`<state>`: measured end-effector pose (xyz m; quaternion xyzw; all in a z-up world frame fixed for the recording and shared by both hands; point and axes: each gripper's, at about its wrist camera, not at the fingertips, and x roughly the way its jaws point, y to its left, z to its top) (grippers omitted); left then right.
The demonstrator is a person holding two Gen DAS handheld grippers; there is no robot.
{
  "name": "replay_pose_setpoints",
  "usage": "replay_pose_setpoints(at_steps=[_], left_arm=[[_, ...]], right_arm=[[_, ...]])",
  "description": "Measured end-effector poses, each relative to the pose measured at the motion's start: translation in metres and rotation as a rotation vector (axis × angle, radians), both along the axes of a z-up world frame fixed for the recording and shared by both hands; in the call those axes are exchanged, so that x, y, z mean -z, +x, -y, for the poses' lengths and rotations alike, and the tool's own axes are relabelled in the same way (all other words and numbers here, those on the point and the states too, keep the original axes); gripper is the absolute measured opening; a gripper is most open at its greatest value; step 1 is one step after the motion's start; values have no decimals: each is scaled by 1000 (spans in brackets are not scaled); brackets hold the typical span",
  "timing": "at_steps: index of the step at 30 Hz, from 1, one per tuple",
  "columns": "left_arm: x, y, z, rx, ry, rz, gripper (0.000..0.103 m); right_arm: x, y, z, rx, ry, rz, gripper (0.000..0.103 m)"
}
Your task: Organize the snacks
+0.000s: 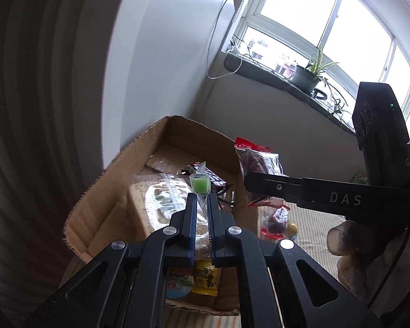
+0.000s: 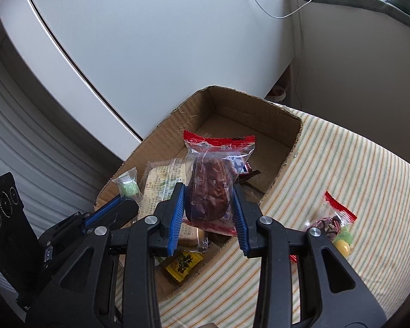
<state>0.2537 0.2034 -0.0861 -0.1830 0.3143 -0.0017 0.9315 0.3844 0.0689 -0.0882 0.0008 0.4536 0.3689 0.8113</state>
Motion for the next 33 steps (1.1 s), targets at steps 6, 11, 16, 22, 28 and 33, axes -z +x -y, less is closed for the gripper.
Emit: replay_pose_setpoints(at_steps=[6, 11, 16, 22, 28, 33], left_arm=[[5, -2, -8, -24, 24, -18, 6], [3, -4, -8, -43, 42, -21, 25], [1, -8, -7, -53, 49, -17, 38], [-4, -6, 0, -45, 53, -12, 38], [-9, -3, 9, -37, 62, -11, 38], [-11, -1, 19, -22, 64, -11, 39]], right_arm=[[12, 7, -15, 2, -7, -22, 37], [12, 9, -14, 32, -12, -9, 65], [6, 9, -5, 48, -4, 7, 65], [-2, 7, 14, 62, 11, 16, 65], [-9, 9, 39, 87, 27, 26, 66], [-11, 14, 68, 117, 45, 28, 65]])
